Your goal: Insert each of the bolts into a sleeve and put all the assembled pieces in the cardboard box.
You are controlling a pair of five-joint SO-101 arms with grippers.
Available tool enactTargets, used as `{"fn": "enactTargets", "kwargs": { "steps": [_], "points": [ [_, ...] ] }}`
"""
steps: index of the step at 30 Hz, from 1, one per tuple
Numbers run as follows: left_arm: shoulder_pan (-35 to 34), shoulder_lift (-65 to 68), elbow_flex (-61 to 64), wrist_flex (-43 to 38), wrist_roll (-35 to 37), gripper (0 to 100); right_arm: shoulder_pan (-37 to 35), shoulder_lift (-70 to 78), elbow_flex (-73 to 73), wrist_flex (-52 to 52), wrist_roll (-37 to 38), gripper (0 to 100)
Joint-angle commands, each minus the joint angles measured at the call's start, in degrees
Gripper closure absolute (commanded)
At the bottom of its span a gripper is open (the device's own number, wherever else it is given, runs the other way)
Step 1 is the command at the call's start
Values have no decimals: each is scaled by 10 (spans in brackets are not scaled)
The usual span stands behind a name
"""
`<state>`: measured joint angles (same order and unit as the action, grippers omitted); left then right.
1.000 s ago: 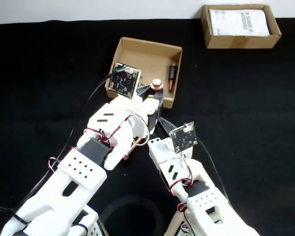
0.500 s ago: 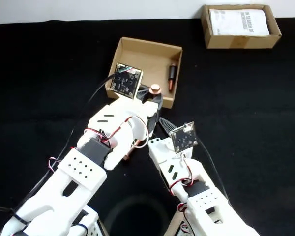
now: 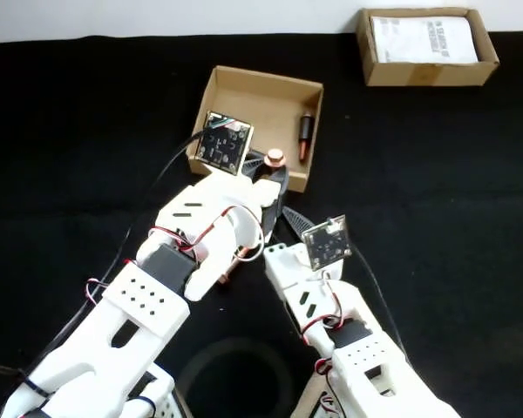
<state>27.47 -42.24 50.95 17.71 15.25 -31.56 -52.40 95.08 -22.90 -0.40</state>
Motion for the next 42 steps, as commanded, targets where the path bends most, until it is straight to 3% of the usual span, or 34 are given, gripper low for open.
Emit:
{"fn": "enactTargets", "kwargs": {
  "steps": [1,9,14,20,28,32,36,42],
  "points": [
    [-2,1,5,-3,2,992,8,-14,17,-14,8,991],
    [2,1,36,-8,2,992,7,-14,19,-14,8,991],
    [3,2,87,-73,2,992,7,-14,18,-14,8,991],
    [2,2,100,-66,2,989,7,-14,18,-13,8,991],
    [27,-2,46,131,-47,795,11,-13,17,-10,5,991],
    [47,-3,29,222,-122,832,29,-11,16,-9,5,991],
    [48,-15,29,273,-218,967,63,-7,-4,7,4,991],
    [20,-133,32,315,-258,992,131,12,-164,196,-116,991]
  ]
}}
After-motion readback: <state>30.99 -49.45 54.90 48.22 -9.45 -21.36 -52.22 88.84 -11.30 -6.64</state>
